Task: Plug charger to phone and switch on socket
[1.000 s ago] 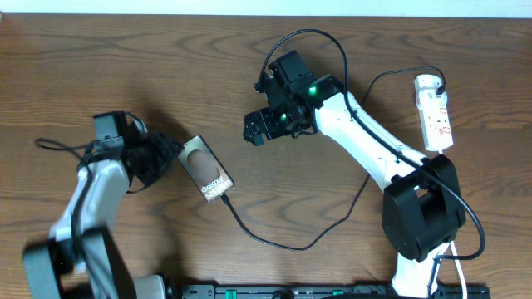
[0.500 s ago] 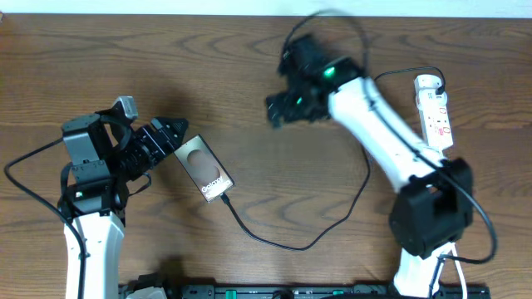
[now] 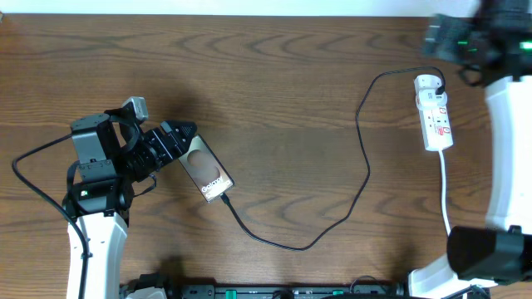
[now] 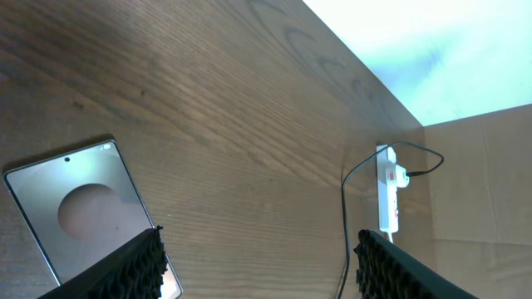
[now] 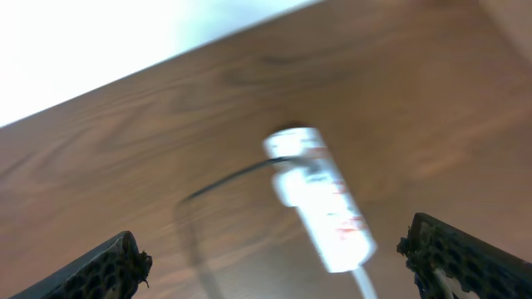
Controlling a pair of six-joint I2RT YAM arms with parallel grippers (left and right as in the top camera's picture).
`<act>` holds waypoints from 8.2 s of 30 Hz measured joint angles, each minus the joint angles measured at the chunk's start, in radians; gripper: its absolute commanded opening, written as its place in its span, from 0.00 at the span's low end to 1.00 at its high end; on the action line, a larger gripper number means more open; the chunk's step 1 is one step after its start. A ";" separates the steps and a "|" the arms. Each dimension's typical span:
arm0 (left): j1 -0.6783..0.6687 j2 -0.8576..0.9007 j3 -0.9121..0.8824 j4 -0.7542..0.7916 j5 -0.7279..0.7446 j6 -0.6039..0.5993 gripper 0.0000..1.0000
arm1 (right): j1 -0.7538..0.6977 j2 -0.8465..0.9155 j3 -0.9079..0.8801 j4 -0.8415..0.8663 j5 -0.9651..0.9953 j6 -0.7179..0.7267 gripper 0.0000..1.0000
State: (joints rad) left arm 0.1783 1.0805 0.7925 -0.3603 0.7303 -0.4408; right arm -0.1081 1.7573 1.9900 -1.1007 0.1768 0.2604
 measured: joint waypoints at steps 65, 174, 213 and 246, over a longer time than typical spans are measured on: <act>0.000 0.002 0.000 -0.080 -0.056 0.038 0.71 | -0.222 0.556 -0.026 0.006 -0.483 -0.388 0.99; 0.000 0.003 0.000 -0.130 -0.083 0.076 0.71 | -0.192 0.576 0.008 -0.002 -0.402 -0.278 0.99; 0.000 0.003 0.000 -0.147 -0.083 0.084 0.71 | -0.189 0.565 -0.035 0.063 -0.408 -0.278 0.99; 0.000 0.003 0.000 -0.153 -0.083 0.099 0.73 | -0.184 0.561 -0.035 0.006 -0.383 -0.248 0.94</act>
State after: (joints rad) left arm 0.1783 1.0832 0.7921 -0.5133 0.6472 -0.3420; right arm -0.2924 2.3180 1.9549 -1.0943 -0.2062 0.0120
